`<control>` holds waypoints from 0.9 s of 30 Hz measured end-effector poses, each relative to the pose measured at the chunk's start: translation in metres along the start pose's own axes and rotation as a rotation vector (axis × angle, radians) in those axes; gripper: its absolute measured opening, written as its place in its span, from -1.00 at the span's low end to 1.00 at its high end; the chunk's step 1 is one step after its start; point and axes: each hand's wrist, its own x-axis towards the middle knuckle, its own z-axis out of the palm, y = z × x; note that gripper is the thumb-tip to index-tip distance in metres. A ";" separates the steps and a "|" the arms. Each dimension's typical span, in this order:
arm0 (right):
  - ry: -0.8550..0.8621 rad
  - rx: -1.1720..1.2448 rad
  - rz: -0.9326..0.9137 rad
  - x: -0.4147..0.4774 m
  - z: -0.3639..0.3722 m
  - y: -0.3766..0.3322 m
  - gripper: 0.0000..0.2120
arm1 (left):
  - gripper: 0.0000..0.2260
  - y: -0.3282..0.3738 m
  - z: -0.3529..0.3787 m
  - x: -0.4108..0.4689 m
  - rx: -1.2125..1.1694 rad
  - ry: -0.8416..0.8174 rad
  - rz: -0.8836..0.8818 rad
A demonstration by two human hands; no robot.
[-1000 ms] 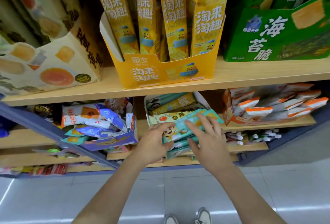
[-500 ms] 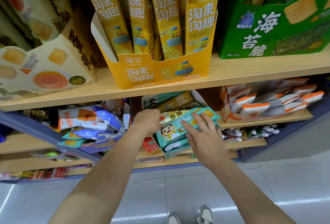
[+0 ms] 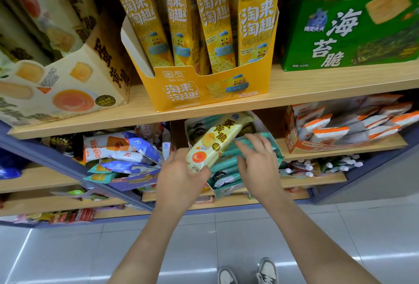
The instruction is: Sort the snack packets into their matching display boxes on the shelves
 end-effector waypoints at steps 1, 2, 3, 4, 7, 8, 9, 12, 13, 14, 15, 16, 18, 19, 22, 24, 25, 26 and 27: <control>0.024 0.126 0.066 -0.001 -0.006 -0.004 -0.68 | -0.67 0.001 0.001 -0.007 -0.046 -0.006 -0.029; 0.019 0.326 0.183 -0.002 -0.016 -0.010 -0.68 | -0.67 0.001 0.003 -0.014 -0.078 -0.003 -0.043; -0.034 0.590 0.345 -0.005 -0.029 -0.018 -0.65 | -0.66 0.001 0.008 -0.020 -0.096 0.004 -0.041; -0.134 0.877 0.493 -0.008 -0.039 -0.026 -0.62 | -0.65 0.001 0.013 -0.024 -0.109 0.015 -0.022; -0.301 1.237 0.651 -0.017 -0.043 -0.042 -0.36 | -0.60 0.005 0.030 -0.035 -0.156 0.012 0.075; -0.298 1.249 0.655 -0.021 -0.038 -0.043 -0.22 | -0.57 0.007 0.032 -0.037 -0.182 -0.006 0.106; -0.270 1.265 0.675 -0.023 -0.036 -0.042 -0.13 | -0.56 0.009 0.033 -0.038 -0.207 -0.036 0.128; -0.198 1.306 0.746 -0.024 -0.040 -0.030 -0.23 | -0.70 0.010 0.028 -0.036 -0.337 -0.190 0.131; -0.206 1.331 0.763 -0.025 -0.043 -0.025 -0.32 | -0.80 0.008 0.025 -0.034 -0.403 -0.214 0.115; -0.221 1.346 0.769 -0.026 -0.045 -0.020 -0.39 | -0.88 0.007 0.022 -0.032 -0.438 -0.209 0.092; -0.225 1.345 0.766 -0.028 -0.047 -0.016 -0.43 | -0.91 0.004 0.021 -0.028 -0.417 -0.193 0.066; -0.231 1.323 0.753 -0.029 -0.048 -0.013 -0.45 | -0.88 0.001 0.021 -0.024 -0.327 -0.179 0.046; -0.226 1.241 0.724 -0.032 -0.047 -0.007 -0.46 | -0.70 -0.009 0.026 -0.018 -0.019 -0.219 0.008; -0.213 1.190 0.713 -0.033 -0.046 -0.003 -0.47 | -0.60 -0.013 0.030 -0.017 0.073 -0.299 -0.036; -0.182 1.084 0.684 -0.038 -0.047 0.010 -0.53 | -0.46 -0.011 0.043 -0.020 -0.257 -0.571 -0.291; -0.187 1.042 0.671 -0.043 -0.051 0.017 -0.59 | -0.44 -0.013 0.052 -0.017 -0.400 -0.582 -0.343; -0.194 1.023 0.666 -0.045 -0.053 0.022 -0.61 | -0.44 -0.015 0.056 -0.014 -0.401 -0.558 -0.330; -0.208 0.997 0.653 -0.047 -0.055 0.026 -0.62 | -0.44 -0.018 0.059 -0.010 -0.382 -0.527 -0.306; -0.225 0.962 0.641 -0.050 -0.056 0.029 -0.61 | -0.45 -0.022 0.060 -0.006 -0.335 -0.496 -0.278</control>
